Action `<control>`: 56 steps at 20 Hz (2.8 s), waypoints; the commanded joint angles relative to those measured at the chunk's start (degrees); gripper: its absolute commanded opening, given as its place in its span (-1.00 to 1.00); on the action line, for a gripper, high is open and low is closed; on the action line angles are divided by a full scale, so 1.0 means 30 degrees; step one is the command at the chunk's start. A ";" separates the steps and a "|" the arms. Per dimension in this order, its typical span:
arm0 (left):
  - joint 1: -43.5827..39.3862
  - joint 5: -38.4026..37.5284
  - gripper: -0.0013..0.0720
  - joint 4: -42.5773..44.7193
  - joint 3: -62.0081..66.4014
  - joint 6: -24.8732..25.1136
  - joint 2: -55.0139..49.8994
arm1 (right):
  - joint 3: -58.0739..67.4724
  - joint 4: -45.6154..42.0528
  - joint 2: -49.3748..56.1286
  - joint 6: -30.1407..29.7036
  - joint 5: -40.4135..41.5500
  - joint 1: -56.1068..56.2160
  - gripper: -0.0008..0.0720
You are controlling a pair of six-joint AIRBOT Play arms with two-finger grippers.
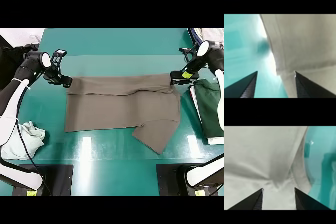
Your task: Fold the shirts.
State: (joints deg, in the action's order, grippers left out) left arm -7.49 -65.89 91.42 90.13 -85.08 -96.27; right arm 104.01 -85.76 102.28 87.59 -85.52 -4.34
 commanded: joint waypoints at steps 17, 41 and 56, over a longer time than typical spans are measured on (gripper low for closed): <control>0.4153 -0.0561 0.51 -0.9129 -1.5671 0.1384 1.0032 | -1.1985 0.6258 -1.1242 -0.2237 -0.0262 -0.4539 0.20; 0.4153 0.1093 -0.90 -1.1271 -1.6196 0.3504 1.0054 | -2.2673 0.5734 -1.2677 -0.1814 0.2885 -0.5617 0.20; 0.4153 -0.1464 -0.91 -0.7184 -1.5373 0.3104 1.2058 | -2.2476 0.3912 -1.7005 -0.2849 0.1362 -0.5654 -0.93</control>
State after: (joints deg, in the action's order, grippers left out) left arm 4.91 -66.54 63.44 43.29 -74.89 -63.51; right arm 34.44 -67.81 57.30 79.33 -74.13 -21.19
